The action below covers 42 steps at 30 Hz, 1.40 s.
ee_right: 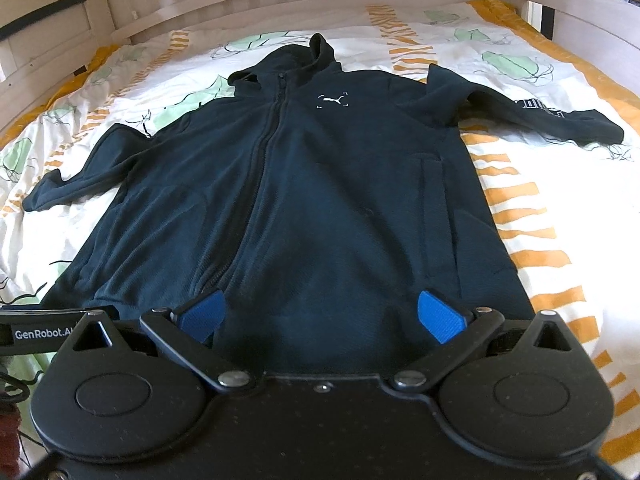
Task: Fold large clothes
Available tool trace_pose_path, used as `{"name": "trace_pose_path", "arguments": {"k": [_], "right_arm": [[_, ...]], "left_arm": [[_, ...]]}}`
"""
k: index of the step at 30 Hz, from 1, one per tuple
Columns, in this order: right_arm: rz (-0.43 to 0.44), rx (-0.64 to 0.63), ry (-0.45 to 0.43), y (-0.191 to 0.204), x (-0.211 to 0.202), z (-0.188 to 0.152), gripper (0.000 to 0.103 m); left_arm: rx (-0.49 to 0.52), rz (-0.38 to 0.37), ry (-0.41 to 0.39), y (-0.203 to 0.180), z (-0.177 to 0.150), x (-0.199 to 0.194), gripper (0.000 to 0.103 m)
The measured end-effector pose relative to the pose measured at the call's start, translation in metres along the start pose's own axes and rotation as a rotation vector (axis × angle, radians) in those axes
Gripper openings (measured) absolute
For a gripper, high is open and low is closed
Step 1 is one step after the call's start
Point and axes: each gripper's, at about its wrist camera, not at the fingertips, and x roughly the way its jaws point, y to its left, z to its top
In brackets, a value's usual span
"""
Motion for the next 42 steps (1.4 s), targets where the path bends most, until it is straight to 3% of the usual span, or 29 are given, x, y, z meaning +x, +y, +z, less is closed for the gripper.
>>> {"name": "trace_pose_path", "arguments": {"k": [10,17,19,21,27,32,36,39,42], "right_arm": [[0.070,-0.031,-0.007,0.007,0.018,0.018,0.102],[0.145,-0.069,-0.013,0.020,0.039,0.041,0.102],[0.171,-0.067,-0.008,0.023,0.046,0.048,0.102],[0.183,-0.065,-0.010,0.027,0.053,0.055,0.102],[0.207,-0.055,-0.010,0.036,0.072,0.073,0.102],[0.217,-0.054,0.005,0.042,0.085,0.079,0.102],[0.226,-0.064,0.025,0.048,0.092,0.079,0.102],[0.227,-0.072,0.042,0.051,0.097,0.078,0.102],[0.221,-0.075,0.059,0.053,0.103,0.077,0.102]], "left_arm": [[-0.035,-0.051,-0.037,0.020,0.028,0.015,0.101],[-0.138,-0.245,-0.083,0.079,0.073,0.041,0.101],[-0.181,-0.268,-0.085,0.104,0.090,0.049,0.101],[-0.212,-0.245,-0.098,0.127,0.109,0.056,0.101],[-0.275,-0.061,-0.128,0.205,0.153,0.086,0.101],[-0.452,0.017,-0.127,0.275,0.160,0.118,0.101],[-0.520,0.067,-0.131,0.312,0.159,0.140,0.100],[-0.558,0.091,-0.132,0.330,0.156,0.154,0.082],[-0.551,0.096,-0.156,0.337,0.161,0.164,0.081]]}}
